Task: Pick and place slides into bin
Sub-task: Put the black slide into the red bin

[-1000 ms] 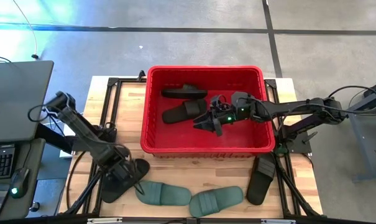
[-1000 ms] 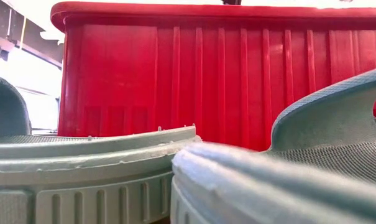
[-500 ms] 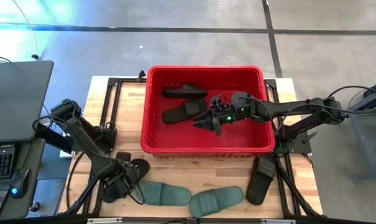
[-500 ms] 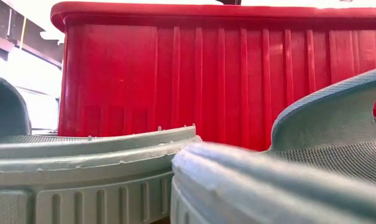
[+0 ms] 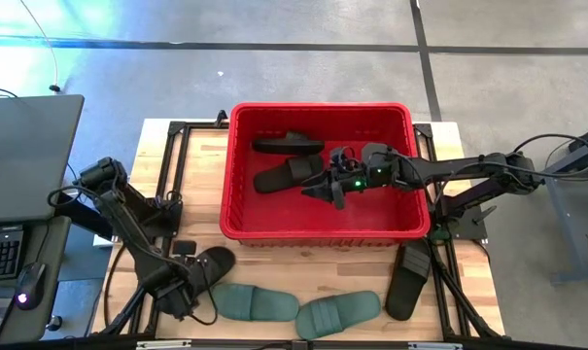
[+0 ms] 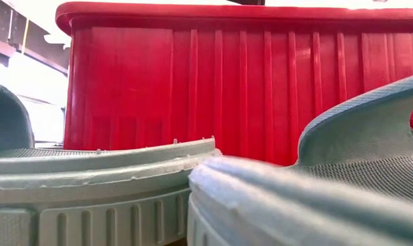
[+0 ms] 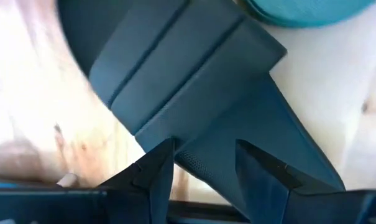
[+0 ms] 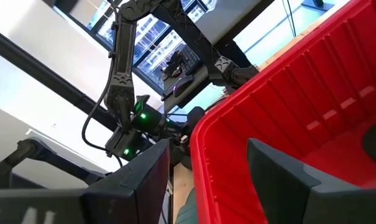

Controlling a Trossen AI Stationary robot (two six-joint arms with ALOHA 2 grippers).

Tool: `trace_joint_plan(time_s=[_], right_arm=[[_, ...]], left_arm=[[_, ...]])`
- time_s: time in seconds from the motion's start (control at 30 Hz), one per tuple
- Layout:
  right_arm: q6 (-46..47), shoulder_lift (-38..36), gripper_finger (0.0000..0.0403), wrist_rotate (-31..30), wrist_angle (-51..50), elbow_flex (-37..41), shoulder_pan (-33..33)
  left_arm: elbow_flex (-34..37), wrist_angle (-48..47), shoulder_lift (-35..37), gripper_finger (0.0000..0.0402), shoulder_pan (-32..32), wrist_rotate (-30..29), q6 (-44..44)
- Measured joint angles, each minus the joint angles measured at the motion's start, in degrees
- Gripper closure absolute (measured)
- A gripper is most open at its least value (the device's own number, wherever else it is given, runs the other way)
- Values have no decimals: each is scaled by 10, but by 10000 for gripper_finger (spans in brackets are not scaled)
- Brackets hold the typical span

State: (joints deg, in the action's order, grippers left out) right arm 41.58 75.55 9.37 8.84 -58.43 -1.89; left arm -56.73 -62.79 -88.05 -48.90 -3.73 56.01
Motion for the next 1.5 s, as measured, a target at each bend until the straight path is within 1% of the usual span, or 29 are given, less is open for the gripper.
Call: trace_joint_plan(time_s=[0.13, 0.33, 0.5, 0.63, 0.87, 0.97, 1.07, 1.17, 1.33, 1.5], right_arm=[[5, 0, 199, 0, 0, 0, 0], [6, 0, 199, -2, 0, 0, 0], [6, 0, 199, -1, 0, 0, 0], [6, 0, 199, -1, 0, 0, 0], [6, 0, 199, -1, 0, 0, 0], [6, 0, 199, -1, 0, 0, 0], [6, 0, 199, -1, 0, 0, 0], [6, 0, 199, -1, 0, 0, 0], [6, 0, 199, 0, 0, 0, 0], [6, 0, 199, 0, 1, 0, 0]], left_arm=[[0, -10, 0, 247, 2, -42, 0], [0, -19, 0, 247, 1, -85, 13], [2, -20, 0, 247, 2, -135, 16], [2, -20, -4, 247, 1, -174, 35], [2, -6, -54, 247, 1, -167, 48], [2, 0, -69, 247, 1, -183, 73], [2, -2, -71, 247, 4, -197, 88], [-4, -9, -71, 247, 10, -194, 90], [-29, -22, -72, 247, 11, -230, 92], [-45, -28, -72, 248, 13, -231, 90]])
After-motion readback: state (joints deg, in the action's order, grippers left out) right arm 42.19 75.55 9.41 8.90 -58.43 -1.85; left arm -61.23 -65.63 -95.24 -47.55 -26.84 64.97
